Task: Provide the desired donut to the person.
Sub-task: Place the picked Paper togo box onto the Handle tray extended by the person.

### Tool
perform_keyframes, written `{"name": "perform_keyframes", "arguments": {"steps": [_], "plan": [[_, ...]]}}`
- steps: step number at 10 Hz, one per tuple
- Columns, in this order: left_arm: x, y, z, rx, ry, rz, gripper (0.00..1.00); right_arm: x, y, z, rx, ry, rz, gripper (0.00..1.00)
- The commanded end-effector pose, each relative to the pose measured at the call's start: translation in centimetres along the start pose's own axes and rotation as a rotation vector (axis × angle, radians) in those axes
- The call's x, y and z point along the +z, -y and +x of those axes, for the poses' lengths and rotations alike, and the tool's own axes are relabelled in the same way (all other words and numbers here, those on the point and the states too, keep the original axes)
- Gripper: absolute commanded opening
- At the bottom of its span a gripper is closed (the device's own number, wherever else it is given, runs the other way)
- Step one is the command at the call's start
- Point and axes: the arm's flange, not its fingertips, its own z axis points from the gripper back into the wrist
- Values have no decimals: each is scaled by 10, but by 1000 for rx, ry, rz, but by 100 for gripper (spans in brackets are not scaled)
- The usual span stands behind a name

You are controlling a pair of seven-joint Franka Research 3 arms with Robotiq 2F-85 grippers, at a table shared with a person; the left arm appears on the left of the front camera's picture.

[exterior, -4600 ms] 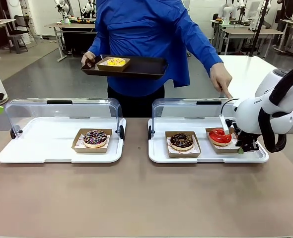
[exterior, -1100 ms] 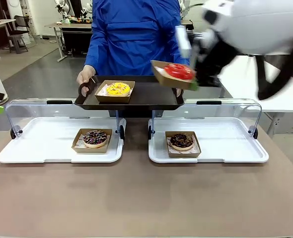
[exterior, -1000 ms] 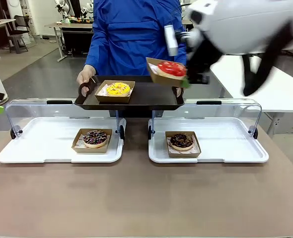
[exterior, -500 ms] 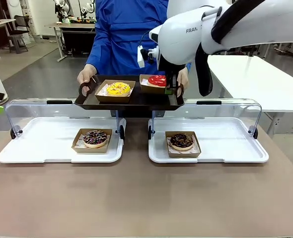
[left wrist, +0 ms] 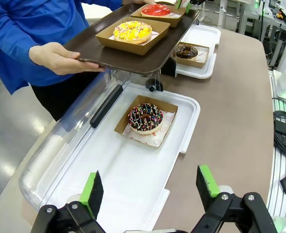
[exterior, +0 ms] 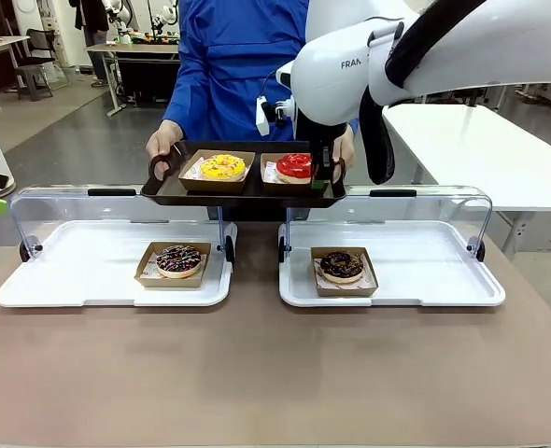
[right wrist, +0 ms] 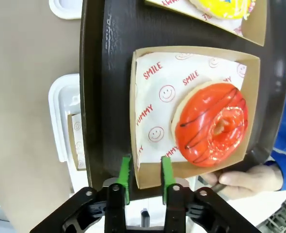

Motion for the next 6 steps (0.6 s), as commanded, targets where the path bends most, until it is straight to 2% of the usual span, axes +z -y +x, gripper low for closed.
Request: {"name": "perform_keyframes", "arguments": {"steps": [1, 2, 3, 4, 6], "plan": [[1, 0, -1, -2, 22, 2, 100, 13, 1, -7, 25, 20, 54, 100], [1, 0, -1, -2, 22, 2, 100, 20, 1, -10, 46, 58, 86, 85], [1, 0, -1, -2, 22, 2, 100, 28, 0, -14, 57, 65, 107, 94], [1, 0, -1, -2, 22, 2, 100, 32, -1, -15, 71, 79, 118, 100], [1, 0, -1, -2, 22, 2, 100, 48, -7, -14, 79, 100, 122, 100]]}}
